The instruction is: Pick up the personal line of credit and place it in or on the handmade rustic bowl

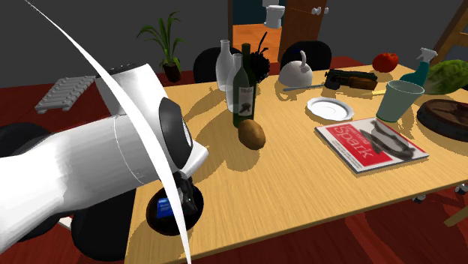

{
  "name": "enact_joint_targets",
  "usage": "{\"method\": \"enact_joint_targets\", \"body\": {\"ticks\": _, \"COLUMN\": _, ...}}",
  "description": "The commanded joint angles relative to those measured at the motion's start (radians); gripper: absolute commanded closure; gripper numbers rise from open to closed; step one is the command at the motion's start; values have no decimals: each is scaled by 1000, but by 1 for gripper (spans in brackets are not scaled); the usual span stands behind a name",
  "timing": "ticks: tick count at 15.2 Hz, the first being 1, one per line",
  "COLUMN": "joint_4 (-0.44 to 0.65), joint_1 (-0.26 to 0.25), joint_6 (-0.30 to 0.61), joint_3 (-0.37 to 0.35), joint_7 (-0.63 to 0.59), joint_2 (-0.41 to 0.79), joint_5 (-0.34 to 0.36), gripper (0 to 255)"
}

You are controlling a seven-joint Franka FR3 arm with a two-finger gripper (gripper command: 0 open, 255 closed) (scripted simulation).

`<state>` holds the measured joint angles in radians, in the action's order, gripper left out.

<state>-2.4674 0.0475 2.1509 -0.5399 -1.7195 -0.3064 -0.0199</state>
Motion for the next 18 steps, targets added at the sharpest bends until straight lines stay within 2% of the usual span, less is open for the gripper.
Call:
{"method": "enact_joint_targets", "body": {"ticks": 1, "joint_4": 0, "joint_1": 0, "joint_6": 0, "joint_3": 0, "joint_7": 0, "joint_2": 0, "joint_5": 0, "gripper": 255}}
{"method": "enact_joint_targets", "body": {"ticks": 2, "joint_4": 0, "joint_1": 0, "joint_6": 0, "joint_3": 0, "joint_7": 0, "joint_2": 0, "joint_5": 0, "gripper": 0}}
{"method": "enact_joint_targets", "body": {"ticks": 7, "joint_4": 0, "joint_1": 0, "joint_6": 0, "joint_3": 0, "joint_7": 0, "joint_2": 0, "joint_5": 0, "gripper": 0}}
{"method": "enact_joint_targets", "body": {"ticks": 11, "joint_4": 88, "joint_1": -12, "joint_6": -137, "joint_3": 16, "joint_7": 19, "joint_2": -54, "joint_5": -22, "gripper": 0}}
{"method": "enact_joint_targets", "body": {"ticks": 18, "joint_4": 88, "joint_1": -12, "joint_6": -137, "joint_3": 16, "joint_7": 19, "joint_2": -54, "joint_5": -22, "gripper": 0}}
